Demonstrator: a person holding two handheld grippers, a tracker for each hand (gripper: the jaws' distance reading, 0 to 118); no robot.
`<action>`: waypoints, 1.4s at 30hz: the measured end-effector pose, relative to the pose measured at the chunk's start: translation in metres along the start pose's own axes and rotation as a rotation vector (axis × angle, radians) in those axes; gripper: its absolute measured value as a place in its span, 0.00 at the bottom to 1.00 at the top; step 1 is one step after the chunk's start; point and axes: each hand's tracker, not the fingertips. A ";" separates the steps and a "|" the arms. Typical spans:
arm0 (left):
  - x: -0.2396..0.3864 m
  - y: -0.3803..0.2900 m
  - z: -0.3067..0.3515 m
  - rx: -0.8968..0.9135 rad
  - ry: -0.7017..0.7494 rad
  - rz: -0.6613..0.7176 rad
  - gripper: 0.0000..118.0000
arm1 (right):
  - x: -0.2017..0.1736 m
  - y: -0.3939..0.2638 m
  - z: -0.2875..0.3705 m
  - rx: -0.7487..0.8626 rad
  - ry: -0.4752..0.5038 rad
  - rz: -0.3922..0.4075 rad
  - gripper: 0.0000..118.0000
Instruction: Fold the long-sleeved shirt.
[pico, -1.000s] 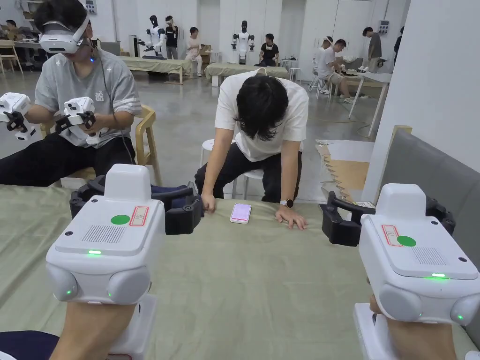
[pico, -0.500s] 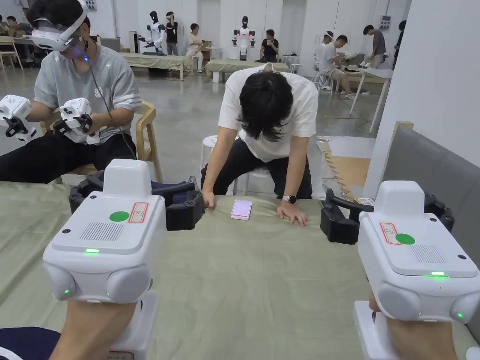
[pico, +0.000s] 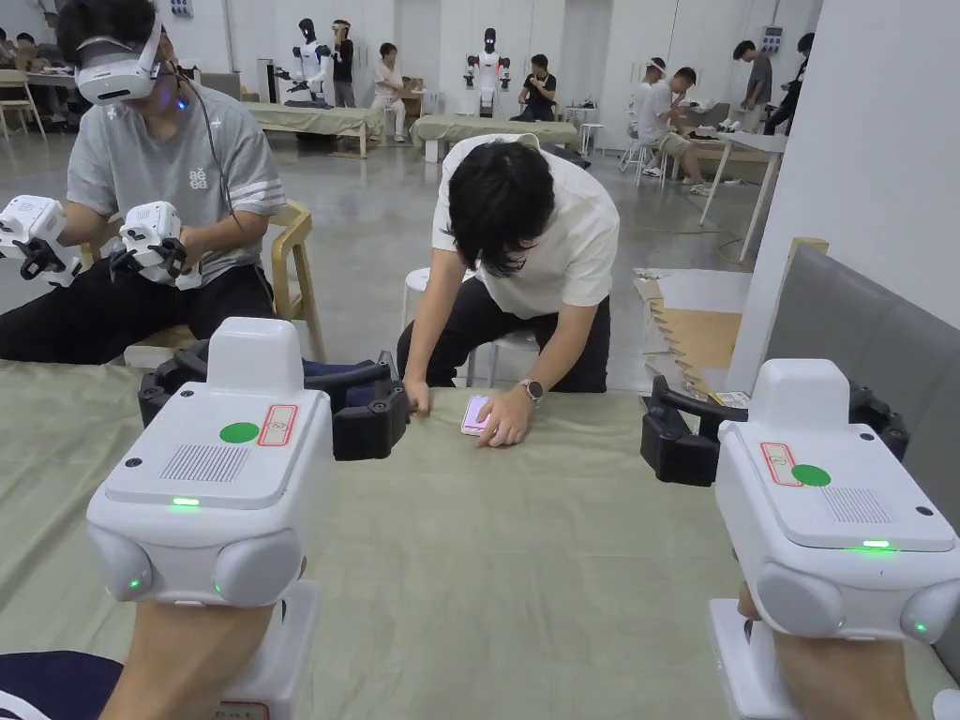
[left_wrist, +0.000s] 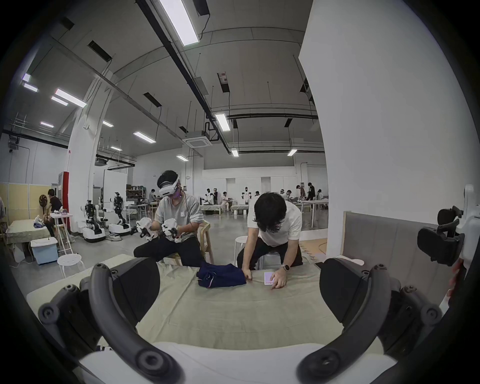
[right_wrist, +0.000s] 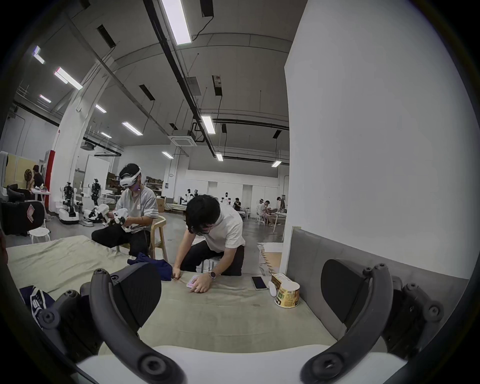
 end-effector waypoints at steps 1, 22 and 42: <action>0.000 0.000 0.000 -0.001 -0.002 -0.001 0.94 | 0.000 0.000 0.000 0.001 -0.002 0.000 1.00; 0.001 -0.001 0.004 0.002 -0.006 0.003 0.94 | -0.002 -0.001 0.002 0.005 0.005 0.009 1.00; 0.000 0.002 0.009 0.017 -0.027 0.011 0.84 | -0.004 0.000 0.007 0.020 0.005 0.012 0.84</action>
